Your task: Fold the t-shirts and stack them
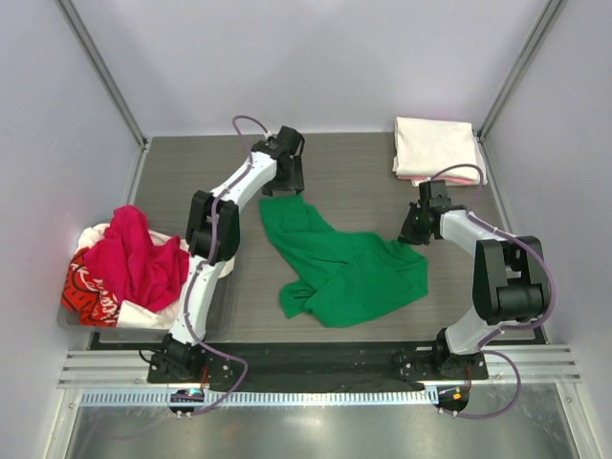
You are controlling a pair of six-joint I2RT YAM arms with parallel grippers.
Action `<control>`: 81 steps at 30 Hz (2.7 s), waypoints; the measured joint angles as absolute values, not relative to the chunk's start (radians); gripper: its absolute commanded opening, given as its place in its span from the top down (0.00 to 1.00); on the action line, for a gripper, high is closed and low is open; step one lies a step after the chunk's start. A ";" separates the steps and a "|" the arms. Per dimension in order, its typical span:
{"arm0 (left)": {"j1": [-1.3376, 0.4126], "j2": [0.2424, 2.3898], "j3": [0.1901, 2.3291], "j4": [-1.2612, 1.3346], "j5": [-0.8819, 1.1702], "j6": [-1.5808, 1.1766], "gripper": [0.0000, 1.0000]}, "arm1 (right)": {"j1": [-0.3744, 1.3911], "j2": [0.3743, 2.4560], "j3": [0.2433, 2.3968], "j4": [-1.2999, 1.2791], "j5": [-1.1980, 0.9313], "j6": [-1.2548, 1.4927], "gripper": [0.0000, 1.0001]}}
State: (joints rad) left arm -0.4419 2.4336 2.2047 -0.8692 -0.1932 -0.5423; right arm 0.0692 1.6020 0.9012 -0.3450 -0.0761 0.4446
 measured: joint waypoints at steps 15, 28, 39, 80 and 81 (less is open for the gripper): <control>-0.558 2.532 2.302 -0.891 -0.348 -0.487 0.29 | 0.070 1.604 0.897 -0.345 -0.108 0.444 0.99; -0.558 2.586 2.365 -0.862 -0.430 -0.495 0.74 | 0.070 1.604 0.874 -0.342 -0.119 0.444 0.99; -0.561 2.537 2.264 -0.794 -0.430 -0.516 1.00 | 0.070 1.606 0.871 -0.340 -0.119 0.445 0.99; -0.548 1.287 2.028 -1.097 -0.582 -0.511 1.00 | 0.068 1.153 1.743 -0.917 0.039 0.450 0.99; -0.548 1.266 2.033 -1.092 -0.575 -0.508 1.00 | 0.068 1.119 1.736 -0.914 0.038 0.451 0.99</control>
